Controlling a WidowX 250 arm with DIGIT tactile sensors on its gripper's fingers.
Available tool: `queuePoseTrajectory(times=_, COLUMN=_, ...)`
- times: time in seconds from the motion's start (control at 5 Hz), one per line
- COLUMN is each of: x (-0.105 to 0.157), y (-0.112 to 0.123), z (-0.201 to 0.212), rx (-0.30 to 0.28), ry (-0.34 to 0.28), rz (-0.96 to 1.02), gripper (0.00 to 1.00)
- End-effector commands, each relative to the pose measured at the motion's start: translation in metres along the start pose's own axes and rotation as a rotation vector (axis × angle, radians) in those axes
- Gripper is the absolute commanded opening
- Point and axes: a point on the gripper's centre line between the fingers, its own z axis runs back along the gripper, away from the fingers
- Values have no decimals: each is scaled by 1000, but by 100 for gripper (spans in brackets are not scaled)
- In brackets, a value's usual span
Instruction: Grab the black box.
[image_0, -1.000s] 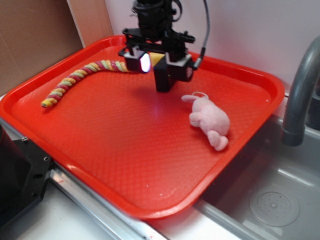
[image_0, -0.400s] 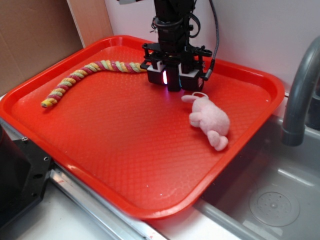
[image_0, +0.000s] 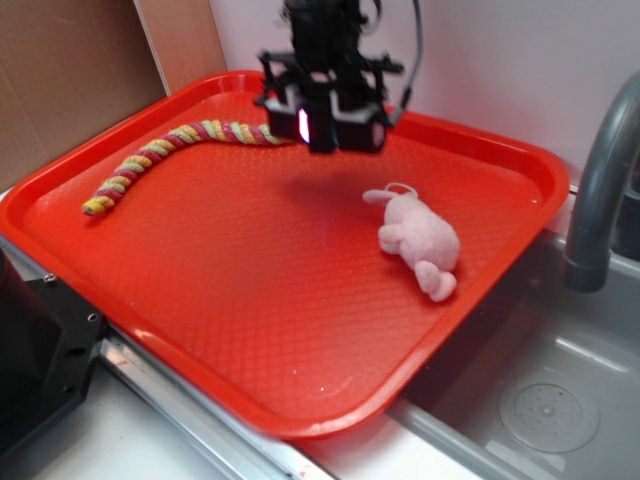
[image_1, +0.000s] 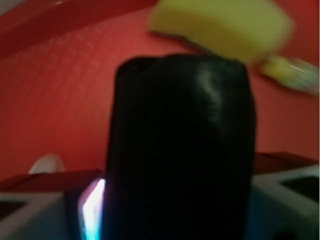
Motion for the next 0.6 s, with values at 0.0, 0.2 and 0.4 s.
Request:
queuePoseTrajectory(times=0.0, x=-76, y=12, z=107, rx=-96, ry=-149, rz=-301, gripper=0)
queuePoseTrajectory(times=0.2, x=-100, y=32, z=122, rx=-11, ry=-262, rz=-298, gripper=0)
queuePoseTrajectory(times=0.4, x=-89, y=38, z=136, rx=-36, ry=-253, rz=-308, gripper=0)
